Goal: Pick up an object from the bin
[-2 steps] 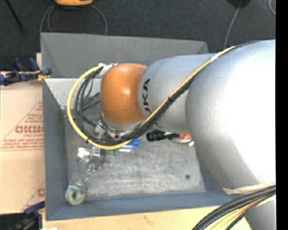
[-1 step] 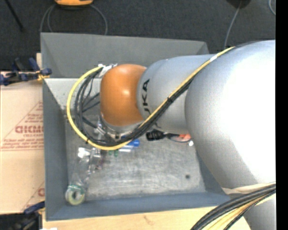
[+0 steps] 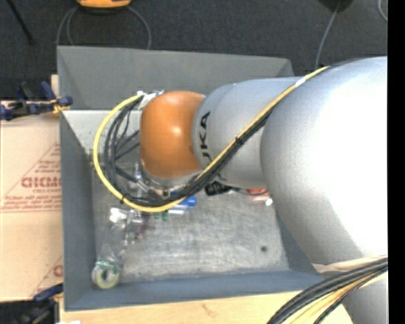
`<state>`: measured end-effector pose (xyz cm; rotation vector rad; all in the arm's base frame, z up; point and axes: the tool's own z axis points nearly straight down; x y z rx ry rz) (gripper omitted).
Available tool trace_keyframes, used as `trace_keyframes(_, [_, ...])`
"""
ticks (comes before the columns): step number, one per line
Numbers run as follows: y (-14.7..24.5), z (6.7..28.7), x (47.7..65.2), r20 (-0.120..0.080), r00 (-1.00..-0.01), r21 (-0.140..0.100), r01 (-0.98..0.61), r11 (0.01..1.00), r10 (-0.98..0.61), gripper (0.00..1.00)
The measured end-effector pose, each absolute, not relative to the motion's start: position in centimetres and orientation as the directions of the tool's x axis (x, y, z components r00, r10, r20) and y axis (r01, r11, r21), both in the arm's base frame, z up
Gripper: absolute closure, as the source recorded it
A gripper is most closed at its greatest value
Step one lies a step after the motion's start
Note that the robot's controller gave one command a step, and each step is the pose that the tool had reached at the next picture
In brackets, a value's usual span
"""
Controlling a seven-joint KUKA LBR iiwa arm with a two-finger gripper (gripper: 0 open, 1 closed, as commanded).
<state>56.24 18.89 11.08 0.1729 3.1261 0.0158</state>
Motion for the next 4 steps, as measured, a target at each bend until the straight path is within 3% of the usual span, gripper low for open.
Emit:
trace_keyframes(1, [18.8,11.0,56.3,-0.012,-0.984,0.011,0.179,0.984,0.179,0.0])
trace_keyframes(2, [12.1,11.4,57.0,-0.002,-0.845,0.0,0.534,0.845,0.534,0.0])
trace_keyframes(3, [9.3,7.4,59.8,-0.001,-0.777,0.008,0.629,0.777,0.629,0.0])
trace_keyframes(4, [9.2,7.7,60.1,-0.012,-0.778,0.013,0.628,0.778,0.629,1.0])
